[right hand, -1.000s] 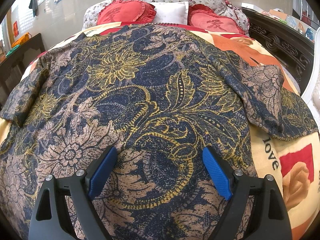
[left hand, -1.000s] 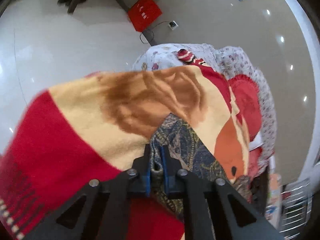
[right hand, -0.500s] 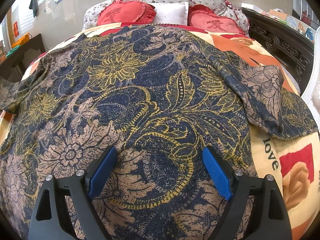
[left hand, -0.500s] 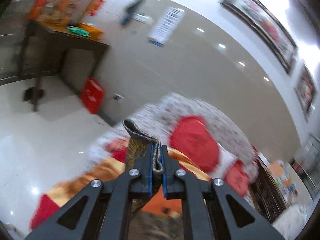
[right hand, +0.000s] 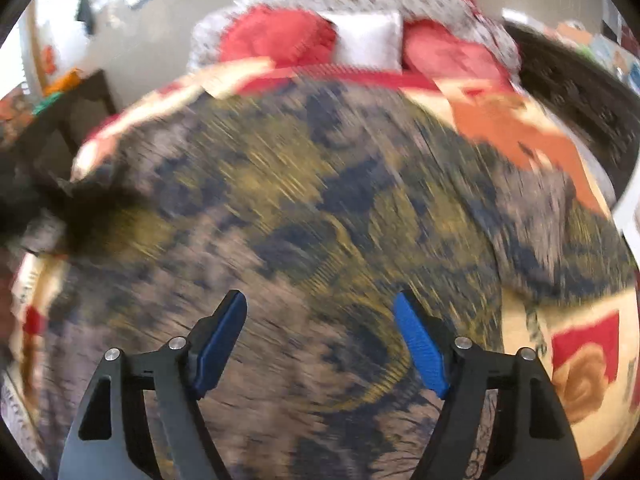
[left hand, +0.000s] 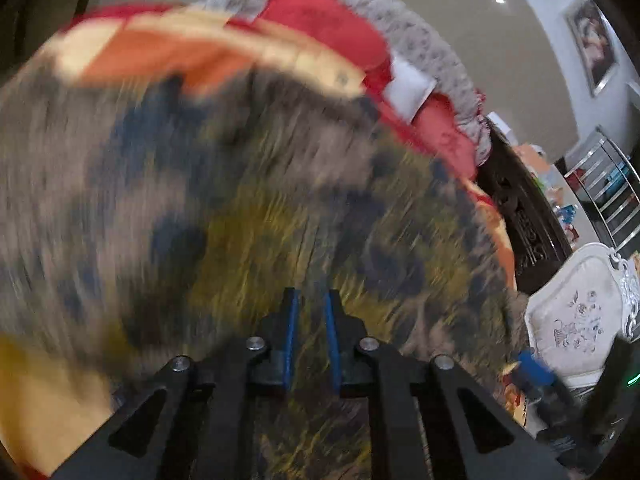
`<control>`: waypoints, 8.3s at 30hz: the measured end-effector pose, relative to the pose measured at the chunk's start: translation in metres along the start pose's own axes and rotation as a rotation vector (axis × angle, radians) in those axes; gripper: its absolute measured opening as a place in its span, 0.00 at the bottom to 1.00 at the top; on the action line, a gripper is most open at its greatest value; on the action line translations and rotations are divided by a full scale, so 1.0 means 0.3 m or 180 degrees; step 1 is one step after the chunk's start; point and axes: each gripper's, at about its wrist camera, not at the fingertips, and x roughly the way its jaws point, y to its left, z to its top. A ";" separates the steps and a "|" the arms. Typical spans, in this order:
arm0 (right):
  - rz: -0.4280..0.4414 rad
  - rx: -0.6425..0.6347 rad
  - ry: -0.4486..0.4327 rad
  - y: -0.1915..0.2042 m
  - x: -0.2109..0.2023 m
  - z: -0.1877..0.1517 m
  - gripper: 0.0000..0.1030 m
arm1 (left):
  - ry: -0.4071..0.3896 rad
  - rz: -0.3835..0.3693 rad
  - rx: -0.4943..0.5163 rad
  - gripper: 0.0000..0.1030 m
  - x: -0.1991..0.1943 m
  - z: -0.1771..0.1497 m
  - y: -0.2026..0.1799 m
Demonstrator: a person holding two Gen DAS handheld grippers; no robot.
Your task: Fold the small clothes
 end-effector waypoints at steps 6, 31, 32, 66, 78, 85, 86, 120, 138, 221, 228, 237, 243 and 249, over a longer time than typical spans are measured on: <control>0.0910 -0.0013 -0.0046 0.172 0.102 0.119 0.87 | -0.0213 -0.0011 0.0269 0.61 -0.104 -0.147 -0.012; 0.2299 0.0548 0.0571 0.350 0.476 0.171 0.18 | -0.0455 0.0446 0.0382 0.60 -0.143 -0.228 0.005; 0.2275 0.0513 0.0520 0.354 0.464 0.164 0.17 | -0.0453 0.0452 0.0387 0.60 -0.142 -0.229 0.006; 0.0123 0.0457 0.0336 -0.501 0.198 0.133 0.17 | -0.0360 0.0507 0.0577 0.77 -0.112 -0.228 -0.032; 0.0089 0.0222 -0.0430 -0.411 0.017 0.154 0.25 | -0.0878 0.0980 0.0916 0.74 -0.089 0.097 -0.196; -0.0697 0.0185 -0.0302 -0.363 0.232 0.173 0.23 | -0.0402 0.1394 0.0859 0.24 0.193 0.234 -0.114; -0.0727 0.0180 -0.0273 -0.375 0.255 0.161 0.23 | -0.0462 0.1352 0.0835 0.25 0.200 0.231 -0.094; 0.0059 0.0425 -0.0045 -0.361 0.090 -0.007 0.29 | -0.0330 0.1026 0.0976 0.69 0.056 -0.110 -0.162; 0.0268 0.4335 -0.0788 -1.674 -0.138 -0.509 0.46 | -0.0227 0.1126 0.1032 0.96 0.035 -0.209 -0.176; 0.1260 0.0097 0.0220 -0.161 0.189 -0.084 0.34 | -0.0795 0.0063 0.0386 0.97 -0.140 -0.009 -0.087; 0.0825 -0.0302 0.0027 -0.082 0.177 -0.125 0.35 | -0.0121 0.0071 0.0397 0.72 0.093 0.131 -0.015; 0.1079 -0.0048 0.0049 -0.142 0.189 -0.119 0.35 | 0.0005 -0.0102 0.0347 0.22 0.071 0.110 -0.017; 0.1078 -0.0047 0.0050 -0.136 0.191 -0.121 0.34 | -0.0240 0.0187 0.0351 0.08 -0.016 0.109 -0.006; 0.1103 -0.0018 0.0060 -0.134 0.190 -0.121 0.35 | -0.0216 0.0507 0.0329 0.13 -0.041 0.136 0.049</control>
